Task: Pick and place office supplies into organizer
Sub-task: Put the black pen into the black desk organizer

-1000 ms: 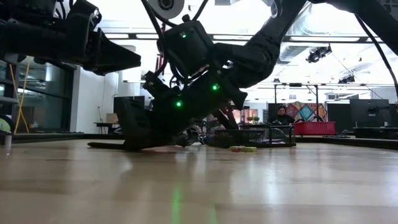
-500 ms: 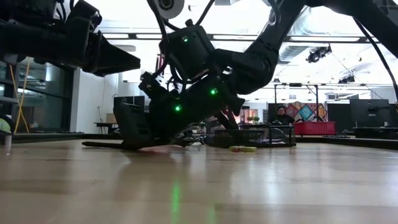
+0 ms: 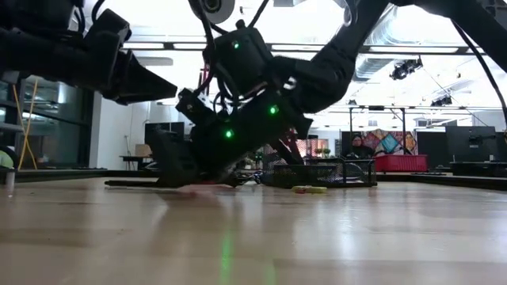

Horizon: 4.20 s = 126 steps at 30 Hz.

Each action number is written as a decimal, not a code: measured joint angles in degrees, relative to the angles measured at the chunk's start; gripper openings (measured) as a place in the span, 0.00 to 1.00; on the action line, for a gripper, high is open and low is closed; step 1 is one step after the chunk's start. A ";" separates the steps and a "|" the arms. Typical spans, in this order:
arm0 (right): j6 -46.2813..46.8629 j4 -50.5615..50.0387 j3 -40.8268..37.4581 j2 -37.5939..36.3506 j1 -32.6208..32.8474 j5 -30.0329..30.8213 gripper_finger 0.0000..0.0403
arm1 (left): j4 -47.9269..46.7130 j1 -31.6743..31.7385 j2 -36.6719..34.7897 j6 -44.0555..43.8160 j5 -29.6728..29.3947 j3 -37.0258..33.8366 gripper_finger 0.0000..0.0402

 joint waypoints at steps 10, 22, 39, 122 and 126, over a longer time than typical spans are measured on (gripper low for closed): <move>-1.38 -7.63 0.02 -2.91 0.51 0.62 0.04 | -3.15 0.02 0.00 -1.31 -5.53 0.00 0.53; -3.30 -11.69 0.11 -3.98 3.33 2.97 0.04 | -15.34 -0.08 -0.02 4.28 -7.66 2.93 0.53; -11.53 -15.96 0.11 -11.75 5.55 8.46 0.04 | 0.48 -13.34 -10.05 18.13 7.45 2.93 0.53; -33.67 -4.14 0.13 -23.05 16.48 18.91 0.10 | -8.33 -22.05 -22.38 19.64 8.38 2.95 0.08; -35.93 -3.38 0.13 -23.04 17.09 20.11 0.14 | -8.26 -22.06 -22.36 18.66 7.61 2.97 0.09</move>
